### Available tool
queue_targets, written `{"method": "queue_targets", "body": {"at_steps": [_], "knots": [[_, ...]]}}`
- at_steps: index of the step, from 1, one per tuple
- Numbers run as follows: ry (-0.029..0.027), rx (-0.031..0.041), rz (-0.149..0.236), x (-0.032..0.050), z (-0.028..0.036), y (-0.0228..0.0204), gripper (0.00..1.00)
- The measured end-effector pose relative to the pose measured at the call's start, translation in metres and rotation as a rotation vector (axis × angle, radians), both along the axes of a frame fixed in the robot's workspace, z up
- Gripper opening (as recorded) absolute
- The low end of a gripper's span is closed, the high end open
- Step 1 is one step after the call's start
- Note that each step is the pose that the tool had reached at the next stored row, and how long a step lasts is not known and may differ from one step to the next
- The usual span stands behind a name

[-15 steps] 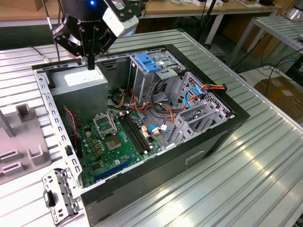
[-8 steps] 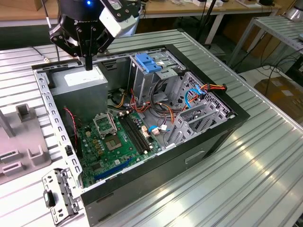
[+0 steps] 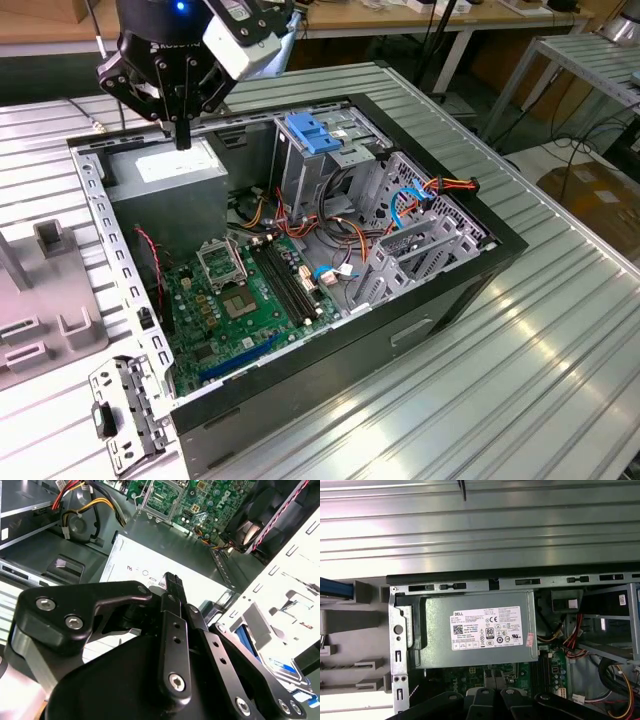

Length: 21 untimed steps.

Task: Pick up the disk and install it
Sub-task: 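Reach for the disk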

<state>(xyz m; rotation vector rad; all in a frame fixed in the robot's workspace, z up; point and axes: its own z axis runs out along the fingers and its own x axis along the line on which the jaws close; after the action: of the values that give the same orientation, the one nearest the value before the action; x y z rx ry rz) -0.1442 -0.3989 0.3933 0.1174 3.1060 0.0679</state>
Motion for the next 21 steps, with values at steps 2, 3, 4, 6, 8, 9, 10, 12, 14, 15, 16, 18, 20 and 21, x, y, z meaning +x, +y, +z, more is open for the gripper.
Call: {"method": "queue_targets", "body": {"at_steps": [2,3,4,6,8,9,10,12,14,15,16,18,20,21], "knots": [[-0.001,0.0,0.0,-0.002,0.0,0.0,0.11],[-0.0016,0.0,0.0,-0.0029,0.0,0.0,0.11],[-0.0021,0.0,0.0,-0.0037,0.0,0.0,0.11],[-0.0029,0.0,0.0,-0.0051,0.0,0.0,0.11],[-0.0038,0.0,0.0,-0.0068,0.0,0.0,0.11],[-0.0042,0.0,0.0,-0.0074,0.0,0.0,0.11],[-0.0046,0.0,0.0,-0.0083,0.0,0.0,0.11],[-0.0058,0.0,0.0,-0.0102,0.0,0.0,0.11],[-0.0067,0.0,0.0,-0.0118,0.0,0.0,0.11],[-0.007,0.0,0.0,-0.0124,0.0,0.0,0.11],[-0.0076,0.0,0.0,-0.0135,0.0,0.0,0.11],[-0.0085,0.0,0.0,-0.0152,0.0,0.0,0.11],[-0.0093,0.0,0.0,-0.0165,0.0,0.0,0.11],[-0.0096,0.0,0.0,-0.0171,0.0,0.0,0.11]]}}
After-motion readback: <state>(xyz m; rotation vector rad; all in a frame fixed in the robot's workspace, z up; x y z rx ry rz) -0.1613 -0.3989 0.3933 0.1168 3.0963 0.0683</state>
